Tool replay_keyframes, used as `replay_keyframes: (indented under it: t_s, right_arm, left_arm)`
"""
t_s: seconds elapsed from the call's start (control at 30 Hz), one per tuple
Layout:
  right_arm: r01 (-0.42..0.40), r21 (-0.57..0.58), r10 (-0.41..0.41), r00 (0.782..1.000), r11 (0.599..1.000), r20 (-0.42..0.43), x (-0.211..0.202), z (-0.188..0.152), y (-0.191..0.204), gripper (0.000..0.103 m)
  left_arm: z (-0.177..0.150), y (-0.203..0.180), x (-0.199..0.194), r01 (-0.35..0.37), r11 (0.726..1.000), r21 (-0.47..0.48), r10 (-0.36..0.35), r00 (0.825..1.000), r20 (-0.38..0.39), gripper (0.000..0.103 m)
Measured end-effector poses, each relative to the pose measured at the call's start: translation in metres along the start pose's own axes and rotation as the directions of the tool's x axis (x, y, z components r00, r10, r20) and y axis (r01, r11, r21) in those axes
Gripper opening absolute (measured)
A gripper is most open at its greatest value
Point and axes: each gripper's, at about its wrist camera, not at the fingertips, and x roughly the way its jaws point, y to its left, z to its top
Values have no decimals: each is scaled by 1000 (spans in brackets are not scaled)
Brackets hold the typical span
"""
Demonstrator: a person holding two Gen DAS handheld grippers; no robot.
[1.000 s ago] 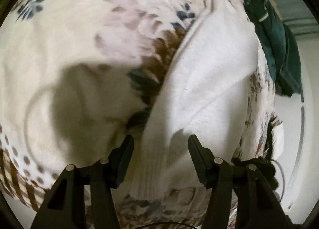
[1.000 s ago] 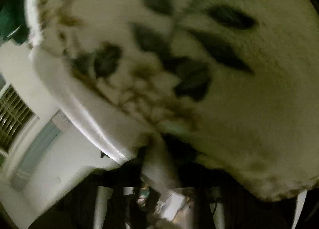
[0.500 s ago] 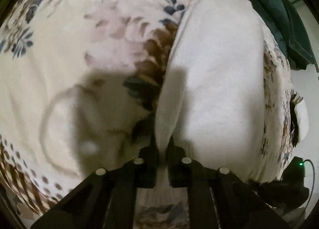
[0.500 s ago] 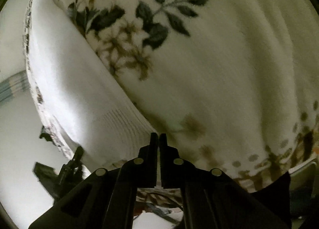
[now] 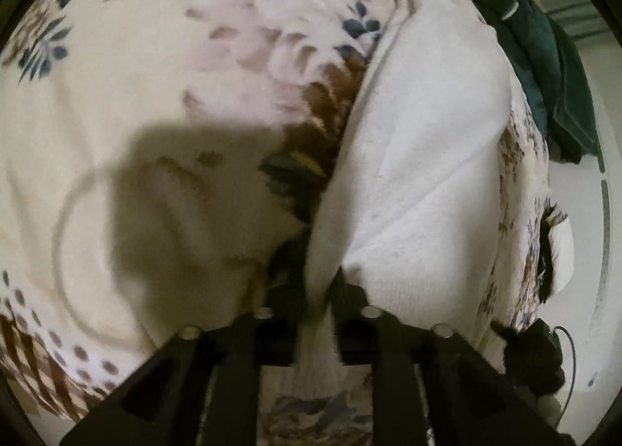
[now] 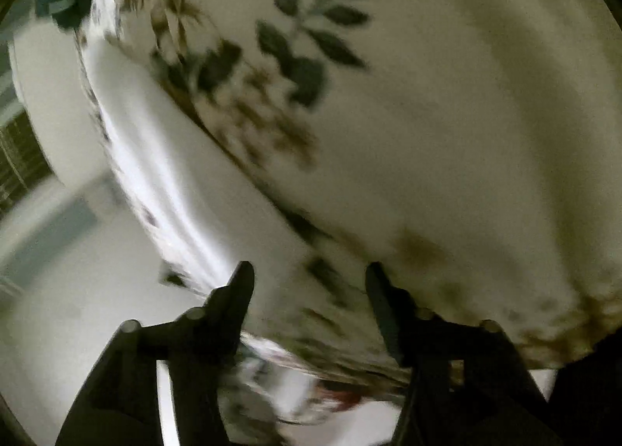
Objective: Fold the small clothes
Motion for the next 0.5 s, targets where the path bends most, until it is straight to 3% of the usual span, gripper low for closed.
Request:
replay_keyframes:
  t_s: [0.07,0.1,0.17,0.23,0.37,0.5]
  right_arm:
    - [-17,43,18,1000,999,-18,22,8,0,62]
    - [-24,50,24,1000,998,-5,30,7,2,48]
    - [16,27,-17,1000,1000,16,42,0,10,6]
    - [89,-46,-87,995,995,45,36,-15,25,4]
    - [304,-165,-291,952,938,99,20,-62,39,3]
    - [382,-213,-367,924,899,110,30,-83,41,2]
  left_arm:
    - [-1,-1,0,16,1000,-14,-16,1000,-4,36]
    - [-3,-1,1,23,1000,-17,-23,1000,-5,36]
    - [-5,-5,6,16,1000,-13,-17,1000,-14,36]
    - [-6,-10,8,14,1000,-5,-14,1000,-14,36]
    - [-9,-15,12,14,1000,-7,-14,1000,-8,36]
    - [-9,-10,12,12,1000,-19,-12,1000,-5,36]
